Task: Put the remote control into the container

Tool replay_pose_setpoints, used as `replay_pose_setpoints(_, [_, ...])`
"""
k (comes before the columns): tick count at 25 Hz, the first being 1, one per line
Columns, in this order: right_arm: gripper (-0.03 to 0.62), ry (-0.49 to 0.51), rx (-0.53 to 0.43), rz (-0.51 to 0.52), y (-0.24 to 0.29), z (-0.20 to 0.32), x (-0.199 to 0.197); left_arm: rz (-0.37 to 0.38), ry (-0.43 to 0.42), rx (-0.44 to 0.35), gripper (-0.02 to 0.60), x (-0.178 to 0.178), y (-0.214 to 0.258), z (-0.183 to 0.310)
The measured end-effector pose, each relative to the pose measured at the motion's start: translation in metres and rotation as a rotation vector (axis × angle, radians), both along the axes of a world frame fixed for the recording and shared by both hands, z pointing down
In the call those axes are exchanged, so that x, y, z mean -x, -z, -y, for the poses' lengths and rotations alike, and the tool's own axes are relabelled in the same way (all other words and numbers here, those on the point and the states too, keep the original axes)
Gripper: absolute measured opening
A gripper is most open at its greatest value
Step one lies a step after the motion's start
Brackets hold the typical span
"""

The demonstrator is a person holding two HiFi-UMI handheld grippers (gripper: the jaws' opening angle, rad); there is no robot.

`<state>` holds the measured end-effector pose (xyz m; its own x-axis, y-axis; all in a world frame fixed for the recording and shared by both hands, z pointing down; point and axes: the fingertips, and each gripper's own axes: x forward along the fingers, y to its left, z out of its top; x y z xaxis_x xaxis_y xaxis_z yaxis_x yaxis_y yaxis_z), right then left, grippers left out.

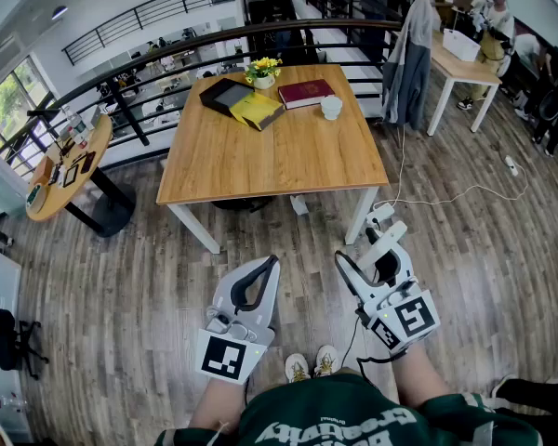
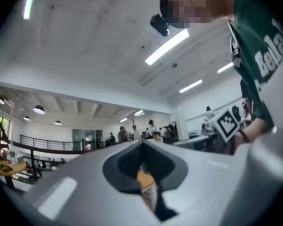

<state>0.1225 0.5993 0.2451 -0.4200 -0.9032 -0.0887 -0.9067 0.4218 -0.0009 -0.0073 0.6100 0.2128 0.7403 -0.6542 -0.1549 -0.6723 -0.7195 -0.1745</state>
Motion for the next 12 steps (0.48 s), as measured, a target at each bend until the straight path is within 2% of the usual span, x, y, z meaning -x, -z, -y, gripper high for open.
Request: replay_pose_setpoints(12, [0.284,-0.006,-0.003,0.0,0.0015,-0.0118,-0.0092,0.02,0.009,0.006,-0.003,-0.0048,-0.0059,-0.0059])
